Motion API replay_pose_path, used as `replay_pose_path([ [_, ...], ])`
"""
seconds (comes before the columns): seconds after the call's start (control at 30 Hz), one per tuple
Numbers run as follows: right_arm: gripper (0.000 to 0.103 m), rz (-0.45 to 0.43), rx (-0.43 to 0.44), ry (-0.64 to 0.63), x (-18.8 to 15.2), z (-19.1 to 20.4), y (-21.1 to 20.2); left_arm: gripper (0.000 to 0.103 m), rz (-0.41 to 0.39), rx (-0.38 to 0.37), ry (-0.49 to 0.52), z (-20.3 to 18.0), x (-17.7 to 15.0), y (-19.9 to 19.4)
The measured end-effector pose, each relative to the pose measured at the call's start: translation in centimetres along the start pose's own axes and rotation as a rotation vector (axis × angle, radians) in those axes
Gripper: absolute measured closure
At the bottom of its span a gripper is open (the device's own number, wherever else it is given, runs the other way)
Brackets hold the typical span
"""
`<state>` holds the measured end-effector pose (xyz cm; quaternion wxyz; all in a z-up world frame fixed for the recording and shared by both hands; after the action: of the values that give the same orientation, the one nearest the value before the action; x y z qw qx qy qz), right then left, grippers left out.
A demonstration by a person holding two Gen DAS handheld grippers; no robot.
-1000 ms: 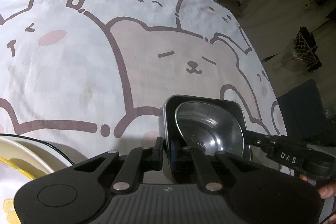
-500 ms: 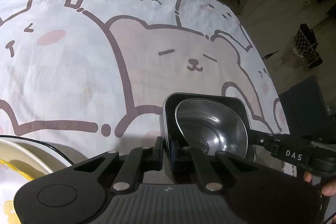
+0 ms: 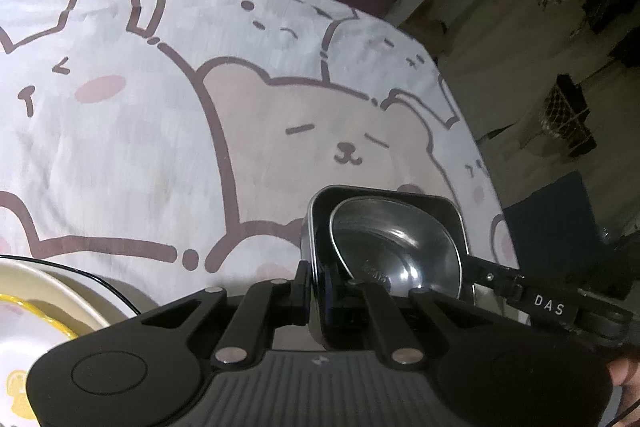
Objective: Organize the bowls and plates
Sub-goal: 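Grip the dark tray rim with both grippers and lift it with the bowl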
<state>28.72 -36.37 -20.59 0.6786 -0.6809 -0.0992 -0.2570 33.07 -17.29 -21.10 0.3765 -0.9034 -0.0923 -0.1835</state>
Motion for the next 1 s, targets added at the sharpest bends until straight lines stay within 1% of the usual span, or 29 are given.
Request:
replay_pose_path([
  [0.17, 0.099, -0.035, 0.012, 0.019, 0.5, 0.2, -1.8, 0.097, -0.049, -0.03, -0.004, -0.9, 0.6, -2.1],
  [0.47, 0.099, -0.103, 0.071, 0.043, 1.4, 1.8, -5.1, 0.097, -0.158, -0.065, -0.005, -1.9, 1.6, -7.2],
  [0.73, 0.099, -0.137, 0.121, 0.032, 1.5, 4.6, -7.0, 0.097, -0.221, -0.043, -0.003, -1.0, 1.3, -11.1],
  [1.0, 0.099, -0.143, 0.175, -0.015, 1.2, 9.1, -8.0, 0.097, -0.277, -0.005, -0.031, 1.4, 0.9, -15.5],
])
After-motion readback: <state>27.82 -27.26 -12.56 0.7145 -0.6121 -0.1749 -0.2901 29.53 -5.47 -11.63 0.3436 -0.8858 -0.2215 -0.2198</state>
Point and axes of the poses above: each gripper's, at about its wrist camera, not at the fingertips, and y roughly the way its jaws point, z to its left, x to its top, the point moved 10 cm from there along y, roughly the way its jaws point, and after that the axes turned 13 degrees about -x, right-handed, at the moved point
